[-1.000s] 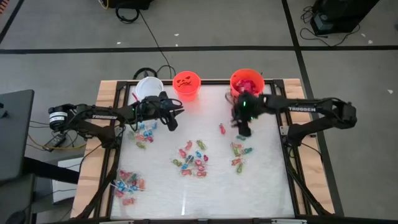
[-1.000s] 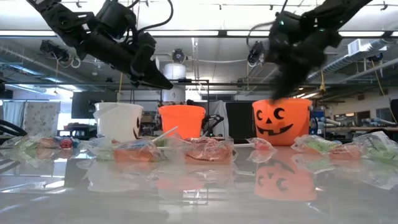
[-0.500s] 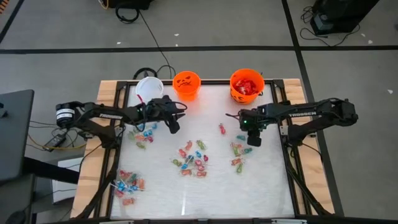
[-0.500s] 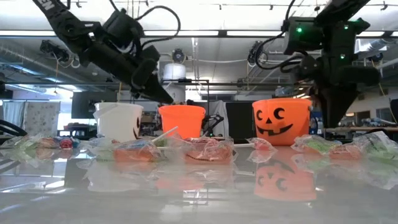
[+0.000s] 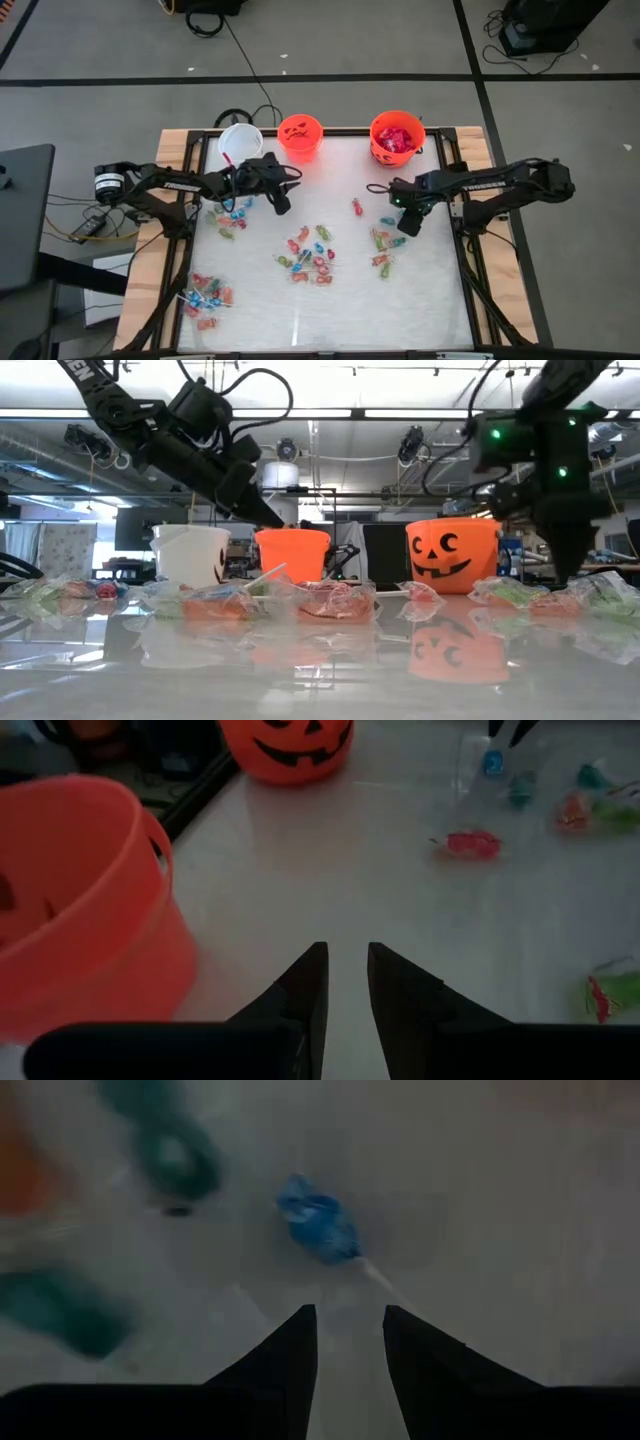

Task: Sort candy by brand, put in halloween buckets
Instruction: Put the blue lollipop into the left orange bucket

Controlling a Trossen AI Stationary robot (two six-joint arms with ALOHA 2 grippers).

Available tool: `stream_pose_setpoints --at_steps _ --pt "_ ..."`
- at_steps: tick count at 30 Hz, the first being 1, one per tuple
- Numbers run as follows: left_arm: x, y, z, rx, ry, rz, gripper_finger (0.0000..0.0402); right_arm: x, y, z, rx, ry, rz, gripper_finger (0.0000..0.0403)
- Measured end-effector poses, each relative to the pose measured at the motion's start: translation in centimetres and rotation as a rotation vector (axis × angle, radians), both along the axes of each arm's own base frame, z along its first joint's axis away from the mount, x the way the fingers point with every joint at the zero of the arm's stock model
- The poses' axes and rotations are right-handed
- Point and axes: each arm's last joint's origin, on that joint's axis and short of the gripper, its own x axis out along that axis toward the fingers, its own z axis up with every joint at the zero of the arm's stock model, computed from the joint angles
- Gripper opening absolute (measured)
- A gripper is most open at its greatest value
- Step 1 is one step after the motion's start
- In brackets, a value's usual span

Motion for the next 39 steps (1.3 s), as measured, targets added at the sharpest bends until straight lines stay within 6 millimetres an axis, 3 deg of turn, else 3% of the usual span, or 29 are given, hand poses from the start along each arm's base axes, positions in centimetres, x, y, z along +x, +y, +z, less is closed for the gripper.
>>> stream_pose_setpoints --at_steps 6,18,22,27,30,39 --pt "0.1 0.0 0.2 0.030 -0.012 -0.011 0.0080 0.1 -0.4 -0.9 -0.094 -0.028 -0.053 0.0130" --pt "0.2 0.1 0.5 0.037 -0.040 -0.020 0.0080 -0.1 -0.3 -2.6 -0.017 -0.040 -0.019 0.0124" --pt "0.3 0.0 0.5 0.012 -0.057 -0.052 0.0080 0.2 -0.2 -2.8 -0.020 -0.051 -0.009 0.0092" --pt "0.3 0.0 0.6 0.001 -0.066 -0.048 0.0080 0.5 -0.2 -2.7 -0.010 -0.084 -0.005 0.0014" --pt "0.4 0.0 0.9 0.013 -0.098 -0.047 0.0080 0.9 -0.1 -2.2 -0.014 -0.108 -0.011 0.0012" --pt "0.7 0.1 1.8 0.091 -0.180 -0.077 0.0118 5.1 -0.8 1.2 -0.097 -0.565 0.058 0.0006"
